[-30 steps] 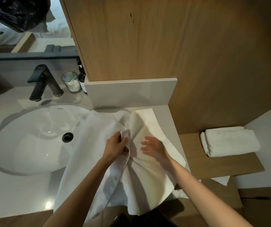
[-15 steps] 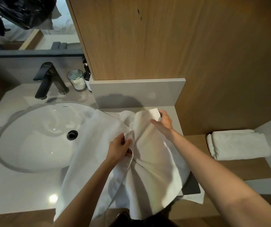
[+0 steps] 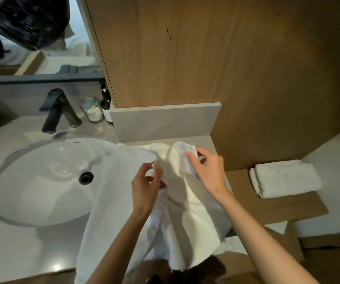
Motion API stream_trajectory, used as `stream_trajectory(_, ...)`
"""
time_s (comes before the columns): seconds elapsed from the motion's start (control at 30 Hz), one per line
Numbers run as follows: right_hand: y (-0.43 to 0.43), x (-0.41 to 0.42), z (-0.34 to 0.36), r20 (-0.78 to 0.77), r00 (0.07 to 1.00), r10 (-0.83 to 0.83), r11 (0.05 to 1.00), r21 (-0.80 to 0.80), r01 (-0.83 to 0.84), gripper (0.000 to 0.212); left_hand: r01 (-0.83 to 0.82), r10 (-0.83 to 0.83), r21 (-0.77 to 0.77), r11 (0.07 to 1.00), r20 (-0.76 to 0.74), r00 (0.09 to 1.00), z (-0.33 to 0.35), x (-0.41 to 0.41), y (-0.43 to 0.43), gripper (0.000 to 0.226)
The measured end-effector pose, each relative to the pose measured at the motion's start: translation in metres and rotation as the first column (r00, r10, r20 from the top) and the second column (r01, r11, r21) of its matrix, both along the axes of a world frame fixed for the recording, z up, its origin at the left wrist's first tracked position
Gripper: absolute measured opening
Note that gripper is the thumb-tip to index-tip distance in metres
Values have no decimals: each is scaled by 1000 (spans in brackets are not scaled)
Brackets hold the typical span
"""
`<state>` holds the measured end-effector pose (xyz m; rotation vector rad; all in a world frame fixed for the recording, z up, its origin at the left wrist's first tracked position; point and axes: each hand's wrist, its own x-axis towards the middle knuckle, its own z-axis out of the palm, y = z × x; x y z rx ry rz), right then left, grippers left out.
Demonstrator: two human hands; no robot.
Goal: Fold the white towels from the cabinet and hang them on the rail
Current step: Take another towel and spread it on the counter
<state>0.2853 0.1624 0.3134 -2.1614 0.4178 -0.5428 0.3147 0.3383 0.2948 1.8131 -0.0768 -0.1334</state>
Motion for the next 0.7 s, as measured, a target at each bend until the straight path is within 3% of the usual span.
stream_trajectory(0.07, 15, -14, 8, 31, 999, 18, 999, -30, -17, 28, -7, 9, -56, 998, 51, 999, 15, -8, 2, 16)
stream_trajectory(0.17, 38, -27, 16, -41, 996, 85, 989, -116, -89, 23, 29, -17, -110, 993, 114, 993, 28, -21, 4, 9)
stream_trajectory(0.3, 59, -42, 23, -38, 994, 107, 986, -124, -111, 24, 98, -89, -30, 995, 224, 971, 32, -29, 7, 5)
stream_trajectory(0.43, 69, -56, 36, 0, 997, 75, 990, -118, -74, 26, 164, -145, -91, 982, 192, 971, 43, -41, 11, 4)
stream_trajectory(0.7, 69, -80, 48, -10, 999, 38, 993, -115, -39, 22, 318, -332, 101, 943, 189, 924, 56, -53, 14, 23)
